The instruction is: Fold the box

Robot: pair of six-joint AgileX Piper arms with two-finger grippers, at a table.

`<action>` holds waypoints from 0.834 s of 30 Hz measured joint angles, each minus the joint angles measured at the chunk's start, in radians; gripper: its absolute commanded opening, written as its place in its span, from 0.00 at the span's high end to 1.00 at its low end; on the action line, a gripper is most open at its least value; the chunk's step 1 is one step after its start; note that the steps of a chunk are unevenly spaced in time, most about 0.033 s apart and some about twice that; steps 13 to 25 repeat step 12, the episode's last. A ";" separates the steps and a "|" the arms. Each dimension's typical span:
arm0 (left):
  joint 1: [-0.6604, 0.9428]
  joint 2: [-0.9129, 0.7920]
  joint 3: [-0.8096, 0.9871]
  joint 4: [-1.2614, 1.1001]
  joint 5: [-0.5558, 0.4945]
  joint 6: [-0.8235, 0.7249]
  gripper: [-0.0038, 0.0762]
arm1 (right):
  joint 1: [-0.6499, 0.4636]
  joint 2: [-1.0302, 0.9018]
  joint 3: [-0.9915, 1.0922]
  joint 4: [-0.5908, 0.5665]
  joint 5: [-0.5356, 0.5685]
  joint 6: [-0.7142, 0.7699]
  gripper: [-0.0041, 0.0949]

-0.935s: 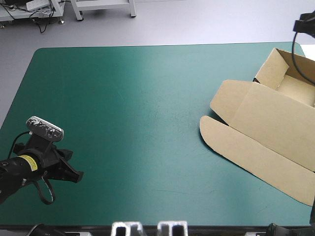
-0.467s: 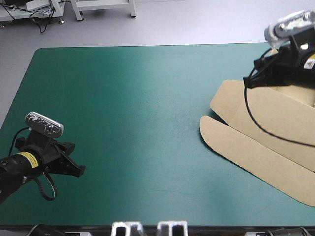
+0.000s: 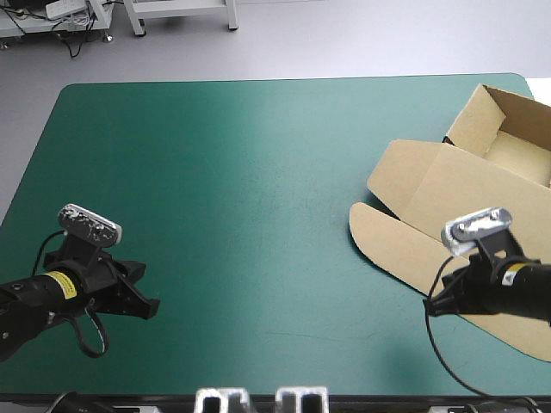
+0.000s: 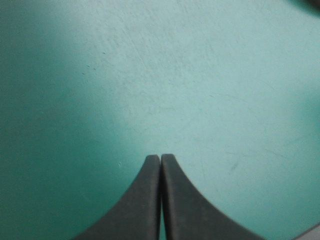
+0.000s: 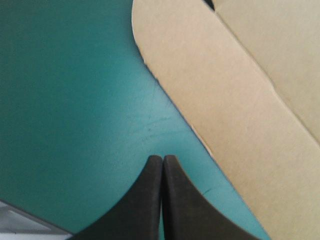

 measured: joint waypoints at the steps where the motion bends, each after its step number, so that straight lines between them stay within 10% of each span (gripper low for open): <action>1: 0.000 0.000 0.016 -0.012 0.000 0.000 0.96 | 0.000 -0.024 0.039 -0.001 0.000 0.000 0.98; 25: 0.000 0.000 0.204 -0.069 0.001 0.000 0.96 | 0.000 -0.178 0.183 -0.003 0.000 0.027 0.98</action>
